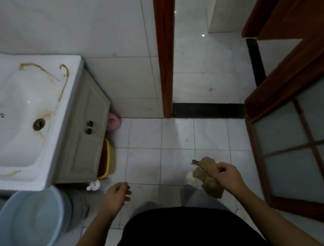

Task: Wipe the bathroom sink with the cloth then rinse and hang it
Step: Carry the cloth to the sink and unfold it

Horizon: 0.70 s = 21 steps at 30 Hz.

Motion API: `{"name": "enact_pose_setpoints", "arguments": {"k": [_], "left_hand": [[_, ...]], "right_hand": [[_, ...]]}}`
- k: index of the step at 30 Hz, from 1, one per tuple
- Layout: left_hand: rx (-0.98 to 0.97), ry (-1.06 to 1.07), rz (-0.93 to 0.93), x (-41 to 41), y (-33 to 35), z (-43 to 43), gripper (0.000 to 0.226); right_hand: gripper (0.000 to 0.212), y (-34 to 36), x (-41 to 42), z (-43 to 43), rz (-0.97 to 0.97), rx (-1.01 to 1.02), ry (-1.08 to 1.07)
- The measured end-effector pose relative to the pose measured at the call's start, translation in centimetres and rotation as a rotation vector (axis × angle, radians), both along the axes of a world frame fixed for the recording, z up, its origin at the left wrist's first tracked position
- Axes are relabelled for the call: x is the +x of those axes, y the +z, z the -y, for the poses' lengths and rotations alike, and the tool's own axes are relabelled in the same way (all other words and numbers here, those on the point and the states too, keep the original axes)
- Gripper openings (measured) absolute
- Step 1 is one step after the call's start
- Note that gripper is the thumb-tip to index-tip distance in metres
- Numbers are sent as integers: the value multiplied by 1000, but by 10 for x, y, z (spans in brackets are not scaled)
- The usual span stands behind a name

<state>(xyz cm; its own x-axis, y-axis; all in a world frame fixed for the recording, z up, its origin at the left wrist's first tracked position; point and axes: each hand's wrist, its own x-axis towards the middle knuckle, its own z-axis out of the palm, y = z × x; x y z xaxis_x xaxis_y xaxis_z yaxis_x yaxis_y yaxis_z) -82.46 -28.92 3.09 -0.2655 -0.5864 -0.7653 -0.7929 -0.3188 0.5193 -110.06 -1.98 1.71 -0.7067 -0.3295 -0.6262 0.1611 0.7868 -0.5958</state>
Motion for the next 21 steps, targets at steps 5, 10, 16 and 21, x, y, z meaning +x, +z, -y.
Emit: {"name": "enact_pose_setpoints", "arguments": {"k": [5, 10, 16, 21], "left_hand": [[9, 267, 61, 4, 8, -6, 31], [43, 440, 111, -1, 6, -1, 32], [111, 573, 82, -30, -16, 55, 34], [85, 479, 9, -82, -14, 130, 33]], "right_hand": [[22, 11, -72, 97, 6, -62, 300], [22, 18, -114, 181, -15, -84, 482], [25, 12, -151, 248, -4, -11, 569], [32, 19, -190, 277, -72, 23, 549]]}}
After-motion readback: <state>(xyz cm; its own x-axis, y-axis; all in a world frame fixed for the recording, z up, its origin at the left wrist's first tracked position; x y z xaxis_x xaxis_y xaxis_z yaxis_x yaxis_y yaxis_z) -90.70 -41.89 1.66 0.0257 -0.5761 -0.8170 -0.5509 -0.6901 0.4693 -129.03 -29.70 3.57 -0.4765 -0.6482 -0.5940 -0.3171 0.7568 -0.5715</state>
